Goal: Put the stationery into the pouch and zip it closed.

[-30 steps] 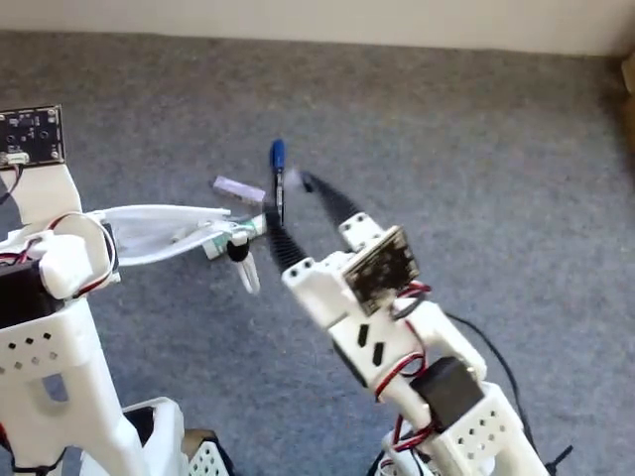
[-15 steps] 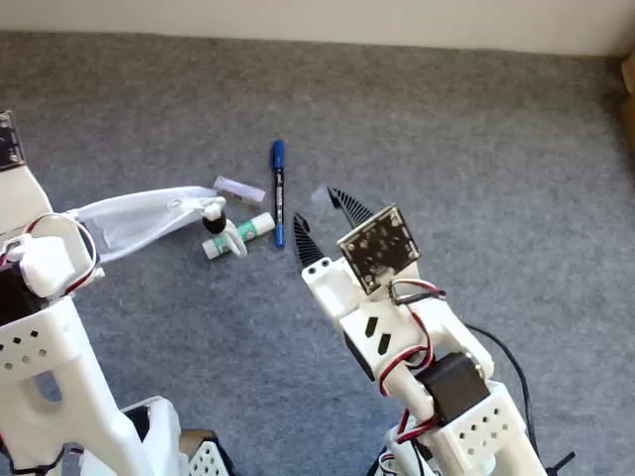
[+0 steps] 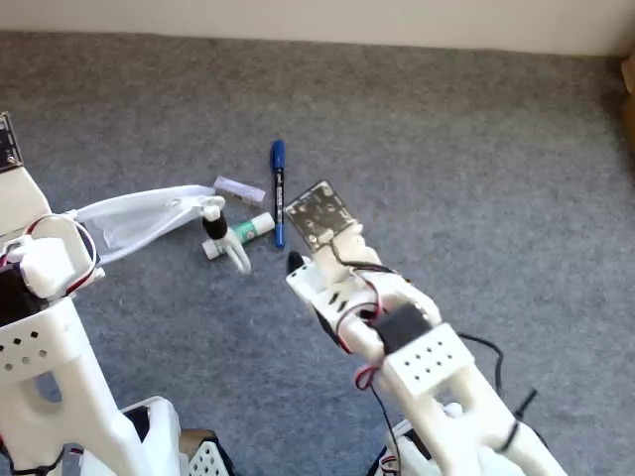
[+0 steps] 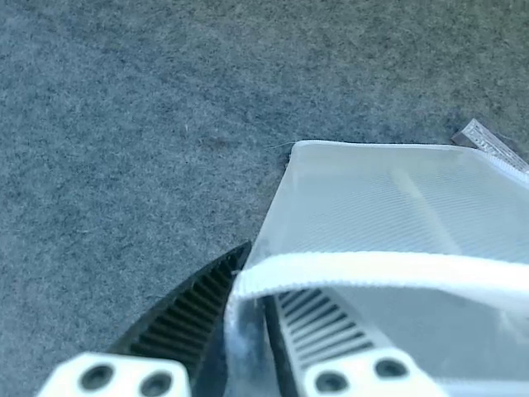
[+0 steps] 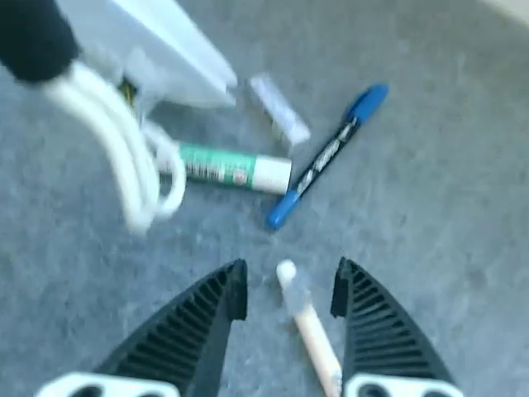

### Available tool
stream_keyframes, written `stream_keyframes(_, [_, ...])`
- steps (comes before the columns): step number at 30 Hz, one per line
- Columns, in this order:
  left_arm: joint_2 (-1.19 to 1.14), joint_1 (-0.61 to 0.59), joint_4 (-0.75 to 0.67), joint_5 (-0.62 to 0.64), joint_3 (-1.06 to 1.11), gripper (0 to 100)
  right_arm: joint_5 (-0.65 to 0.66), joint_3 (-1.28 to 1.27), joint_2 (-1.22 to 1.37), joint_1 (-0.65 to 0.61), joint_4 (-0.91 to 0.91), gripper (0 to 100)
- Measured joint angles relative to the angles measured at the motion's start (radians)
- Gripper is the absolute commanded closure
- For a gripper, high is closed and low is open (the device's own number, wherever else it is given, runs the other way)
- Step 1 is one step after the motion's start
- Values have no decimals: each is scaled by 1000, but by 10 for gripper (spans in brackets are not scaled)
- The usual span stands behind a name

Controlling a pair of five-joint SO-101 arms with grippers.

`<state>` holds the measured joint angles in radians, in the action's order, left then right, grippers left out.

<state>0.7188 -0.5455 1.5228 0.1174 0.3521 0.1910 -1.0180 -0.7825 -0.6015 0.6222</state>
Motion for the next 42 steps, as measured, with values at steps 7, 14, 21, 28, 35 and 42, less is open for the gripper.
stream_keyframes(7, [0,0,-6,0,14,995,0,48,209,0,0,832])
stream_keyframes(14, [2,0,-9,0,23,995,0,186,470,0,0,832])
stream_keyframes(21, [2,0,-9,0,23,995,3,301,652,0,9,832])
stream_keyframes(28, [2,0,-9,0,23,995,5,419,795,6,63,832])
stream_keyframes(35, [2,0,-9,0,23,995,48,525,916,32,146,833])
stream_keyframes(42, [2,0,-9,0,23,995,75,617,984,41,229,962])
